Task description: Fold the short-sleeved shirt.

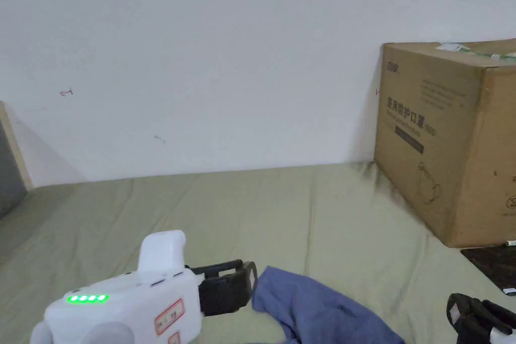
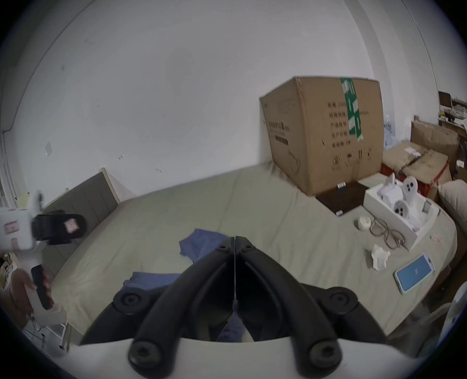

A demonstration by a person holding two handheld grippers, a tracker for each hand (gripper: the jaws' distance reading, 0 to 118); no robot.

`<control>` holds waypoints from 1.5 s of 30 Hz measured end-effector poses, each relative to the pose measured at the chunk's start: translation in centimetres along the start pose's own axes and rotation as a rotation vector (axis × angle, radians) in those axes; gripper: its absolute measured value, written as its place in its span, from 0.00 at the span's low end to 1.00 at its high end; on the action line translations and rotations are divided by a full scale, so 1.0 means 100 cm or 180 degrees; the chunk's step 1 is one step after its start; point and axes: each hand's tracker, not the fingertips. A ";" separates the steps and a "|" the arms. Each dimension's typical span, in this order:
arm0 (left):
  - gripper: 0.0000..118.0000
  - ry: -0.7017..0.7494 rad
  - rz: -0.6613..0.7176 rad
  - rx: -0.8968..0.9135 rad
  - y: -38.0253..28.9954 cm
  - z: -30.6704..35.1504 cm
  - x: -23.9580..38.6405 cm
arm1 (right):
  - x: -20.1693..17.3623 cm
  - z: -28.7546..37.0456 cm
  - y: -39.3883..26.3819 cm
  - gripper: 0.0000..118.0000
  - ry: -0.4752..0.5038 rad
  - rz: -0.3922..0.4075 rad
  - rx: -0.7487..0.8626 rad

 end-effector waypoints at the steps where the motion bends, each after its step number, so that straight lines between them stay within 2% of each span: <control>1: 0.86 0.0128 -0.0076 0.0286 -0.007 0.018 0.002 | -0.005 0.002 0.001 0.00 0.0022 0.0035 0.0094; 3: 0.72 0.0257 -0.0224 0.0593 -0.021 0.041 -0.001 | -0.014 0.005 0.000 0.00 0.0039 0.0096 0.0343; 4: 0.56 0.0308 -0.0313 0.0625 -0.024 0.048 0.000 | -0.020 0.008 -0.001 0.00 0.0038 0.0133 0.0488; 5: 0.24 0.0411 -0.0323 0.0630 -0.028 0.053 0.000 | -0.025 0.010 -0.001 0.00 0.0047 0.0183 0.0607; 6: 0.04 0.0539 -0.0272 0.0640 -0.032 0.055 -0.004 | -0.030 0.011 -0.002 0.00 0.0038 0.0238 0.0688; 8: 0.02 0.0786 -0.0082 0.0679 -0.039 0.061 -0.010 | -0.042 0.013 -0.002 0.00 -0.0004 0.0339 0.0784; 11: 0.00 0.0834 0.0068 0.0663 -0.047 0.071 -0.022 | -0.052 0.014 0.000 0.00 -0.0004 0.0381 0.0800; 15: 0.00 0.0843 0.0180 0.0648 -0.049 0.076 -0.033 | -0.055 0.014 0.001 0.00 0.0037 0.0349 0.0802; 22: 0.00 0.0942 0.0113 0.0645 -0.034 0.072 -0.037 | -0.055 0.002 0.001 0.00 0.0018 0.0223 0.0595; 23: 0.00 0.0840 0.0131 0.0502 -0.025 0.060 -0.046 | -0.055 0.000 0.002 0.00 0.0020 0.0227 0.0540; 26: 0.00 0.0481 0.0424 -0.1033 0.003 -0.021 -0.099 | -0.054 -0.008 0.006 0.00 0.0080 0.0277 0.0403; 28: 0.00 0.0318 0.0539 -0.1682 -0.010 -0.073 -0.135 | -0.053 -0.015 0.007 0.00 0.0132 0.0301 0.0297; 30: 0.00 0.0573 0.0299 -0.2063 -0.029 -0.112 -0.148 | -0.053 -0.022 0.005 0.00 0.0139 0.0309 0.0219; 31: 0.12 0.0625 0.0206 -0.2151 -0.039 -0.131 -0.158 | -0.052 -0.025 0.003 0.00 0.0150 0.0297 0.0173; 32: 0.53 0.0672 0.0216 -0.2196 -0.048 -0.144 -0.168 | -0.050 -0.029 0.001 0.00 0.0154 0.0285 0.0125; 33: 0.82 0.0709 0.0283 -0.2253 -0.055 -0.157 -0.179 | -0.049 -0.033 -0.001 0.00 0.0149 0.0277 0.0079; 34: 0.84 0.0717 0.0386 -0.2330 -0.069 -0.170 -0.193 | -0.047 -0.038 -0.004 0.00 0.0137 0.0267 0.0024; 35: 0.81 0.0729 0.0485 -0.2295 -0.075 -0.181 -0.202 | -0.045 -0.044 -0.007 0.00 0.0118 0.0269 -0.0034; 37: 0.83 0.0817 0.0503 -0.2346 -0.089 -0.204 -0.213 | -0.041 -0.054 -0.011 0.00 0.0087 0.0292 -0.0143; 42: 0.86 0.0792 0.0128 -0.2643 -0.137 -0.242 -0.210 | -0.032 -0.076 -0.022 0.00 -0.0016 0.0316 -0.0352; 43: 0.84 0.0835 -0.0048 -0.2645 -0.148 -0.246 -0.203 | -0.031 -0.080 -0.025 0.00 -0.0042 0.0324 -0.0395; 44: 0.71 0.0898 -0.0262 -0.2510 -0.150 -0.242 -0.191 | -0.031 -0.084 -0.028 0.00 -0.0068 0.0340 -0.0442; 45: 0.71 0.0912 -0.0368 -0.2472 -0.145 -0.238 -0.183 | -0.030 -0.088 -0.030 0.00 -0.0075 0.0350 -0.0483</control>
